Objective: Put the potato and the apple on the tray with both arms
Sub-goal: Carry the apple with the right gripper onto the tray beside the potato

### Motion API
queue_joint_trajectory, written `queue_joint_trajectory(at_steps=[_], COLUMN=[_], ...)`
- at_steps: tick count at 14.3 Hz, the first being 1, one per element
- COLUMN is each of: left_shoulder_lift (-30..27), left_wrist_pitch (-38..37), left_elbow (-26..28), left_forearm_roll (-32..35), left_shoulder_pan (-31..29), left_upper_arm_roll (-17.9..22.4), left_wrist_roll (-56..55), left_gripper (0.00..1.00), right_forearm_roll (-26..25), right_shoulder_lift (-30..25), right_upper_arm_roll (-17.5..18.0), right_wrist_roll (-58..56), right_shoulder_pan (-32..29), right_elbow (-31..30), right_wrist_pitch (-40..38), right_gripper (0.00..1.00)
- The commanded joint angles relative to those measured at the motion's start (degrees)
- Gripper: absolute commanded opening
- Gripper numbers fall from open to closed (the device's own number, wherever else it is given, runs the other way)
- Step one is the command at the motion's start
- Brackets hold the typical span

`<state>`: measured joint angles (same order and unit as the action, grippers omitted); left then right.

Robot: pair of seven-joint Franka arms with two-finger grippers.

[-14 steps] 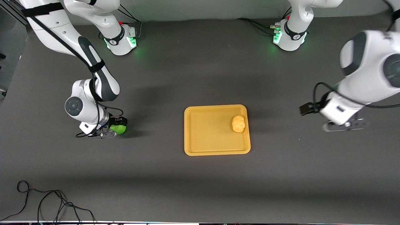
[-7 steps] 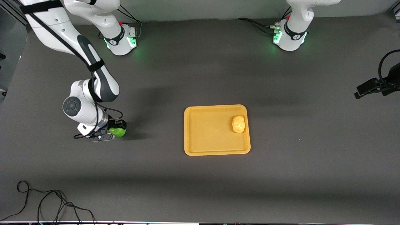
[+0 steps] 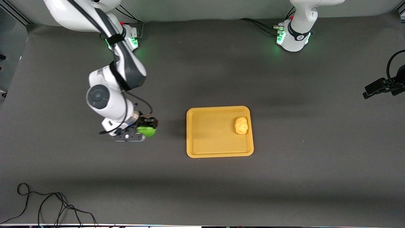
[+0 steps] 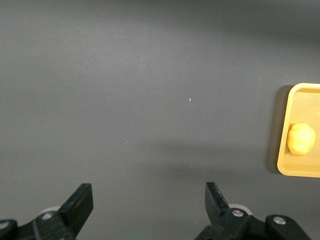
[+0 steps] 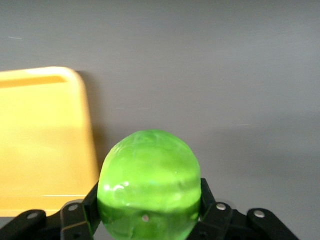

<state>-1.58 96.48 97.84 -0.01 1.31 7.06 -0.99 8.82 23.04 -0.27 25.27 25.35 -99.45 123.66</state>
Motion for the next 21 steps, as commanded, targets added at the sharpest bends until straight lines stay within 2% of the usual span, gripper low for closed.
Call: queue_joint_trajectory(at_steps=[1, 4, 8, 10, 14, 17, 19, 21], left_shoulder_lift=[-1.40, -1.41, -1.32, -1.32, -2.72, -3.07, -4.73, -5.80], left_wrist_pitch=[-0.33, -0.50, -0.33, 0.20, -0.24, 0.64, 0.73, 1.34], left_elbow=[1.21, 1.21, 1.39, 2.26, 2.79, 4.64, 6.39, 7.19], left_forearm_roll=[0.89, 0.89, 0.98, 3.07, 3.44, 5.10, 5.20, 5.20], left_shoulder_pan=[-0.60, -0.60, -0.34, -0.08, -0.60, -0.08, -0.25, -0.69], left_upper_arm_roll=[-0.55, -0.64, -0.82, -0.82, -0.82, -0.90, -0.82, -0.64], left_wrist_roll=[0.72, 0.81, 0.81, 1.16, 3.01, 3.18, 5.28, 6.35], left_gripper=[1.00, 1.00, 1.00, 1.00, 1.00, 1.00, 1.00, 1.00], right_forearm_roll=[3.49, 2.96, 2.43, 2.34, 0.33, -2.75, -2.76, -2.67], right_shoulder_lift=[10.94, 19.73, 30.90, 33.99, 36.28, 36.28, 35.94, 35.76], right_upper_arm_roll=[-0.79, -1.05, -1.14, -1.22, -1.23, -1.14, -1.14, -1.14], right_wrist_roll=[7.30, 13.56, 17.79, 17.79, 19.01, 19.29, 19.29, 19.37], right_shoulder_pan=[4.69, 10.67, 15.59, 16.83, 18.59, 18.68, 18.68, 18.68], right_elbow=[14.16, 23.84, 35.09, 38.18, 38.10, 37.58, 36.62, 36.52], right_wrist_pitch=[-1.14, -1.05, -0.35, 0.53, 2.20, 1.94, 1.85, 1.85], right_gripper=[0.33, 0.32, 0.32, 0.32, 0.33, 0.34, 0.34, 0.45])
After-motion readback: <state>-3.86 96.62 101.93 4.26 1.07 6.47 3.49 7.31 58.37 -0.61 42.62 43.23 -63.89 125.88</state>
